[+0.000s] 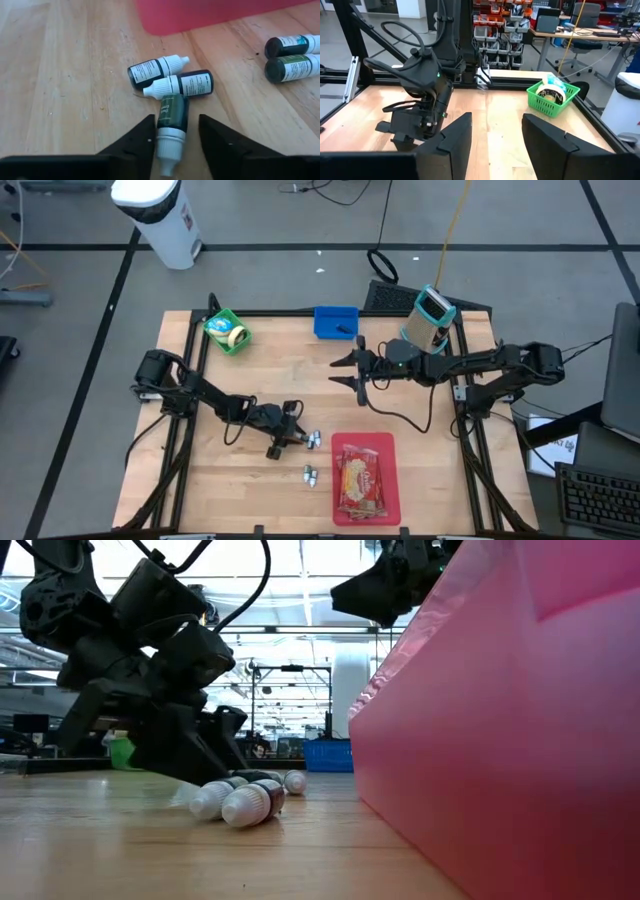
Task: Pick & Place Food Item
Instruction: Put the top green food coloring into the blue bin
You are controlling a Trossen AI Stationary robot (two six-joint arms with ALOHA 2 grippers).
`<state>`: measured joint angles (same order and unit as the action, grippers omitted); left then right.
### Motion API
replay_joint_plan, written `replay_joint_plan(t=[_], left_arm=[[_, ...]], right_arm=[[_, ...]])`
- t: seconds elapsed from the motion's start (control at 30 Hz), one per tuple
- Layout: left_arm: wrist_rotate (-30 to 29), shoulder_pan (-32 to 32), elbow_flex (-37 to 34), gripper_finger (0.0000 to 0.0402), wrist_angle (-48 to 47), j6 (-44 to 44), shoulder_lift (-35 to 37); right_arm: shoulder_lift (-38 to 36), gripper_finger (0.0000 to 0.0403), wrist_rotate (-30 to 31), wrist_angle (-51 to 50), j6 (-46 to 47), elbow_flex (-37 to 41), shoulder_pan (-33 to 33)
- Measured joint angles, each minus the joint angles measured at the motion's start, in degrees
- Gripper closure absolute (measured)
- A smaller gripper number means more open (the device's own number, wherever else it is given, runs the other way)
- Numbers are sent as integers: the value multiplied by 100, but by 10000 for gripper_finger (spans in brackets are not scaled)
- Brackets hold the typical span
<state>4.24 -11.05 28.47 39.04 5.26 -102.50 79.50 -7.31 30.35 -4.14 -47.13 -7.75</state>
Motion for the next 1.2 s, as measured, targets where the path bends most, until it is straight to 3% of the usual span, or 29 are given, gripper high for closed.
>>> replay_joint_plan(t=[0.13, 0.3, 0.53, 0.77, 1.0, 1.2], left_arm=[[-100, 7, -2, 296, -1, 131, 29], [-950, 26, -13, 324, -103, 626, 401], [-2417, 17, -13, 310, -197, 2057, 1573], [-3585, 22, 36, 306, -166, 3960, 2408], [-3740, 226, 639, 305, -940, 4429, 2398], [-3723, 348, 953, 305, -1493, 4551, 2307]], right_arm=[[0, 243, 0, -90, 173, 0, 0], [0, 243, 31, -336, 651, 0, -9], [2, 243, 612, -962, 1489, 49, -11], [363, 243, 590, 286, 2306, 478, 38], [1264, 194, 409, 1814, 2621, 424, 37], [1733, 147, 327, 2298, 2910, 127, 34]])
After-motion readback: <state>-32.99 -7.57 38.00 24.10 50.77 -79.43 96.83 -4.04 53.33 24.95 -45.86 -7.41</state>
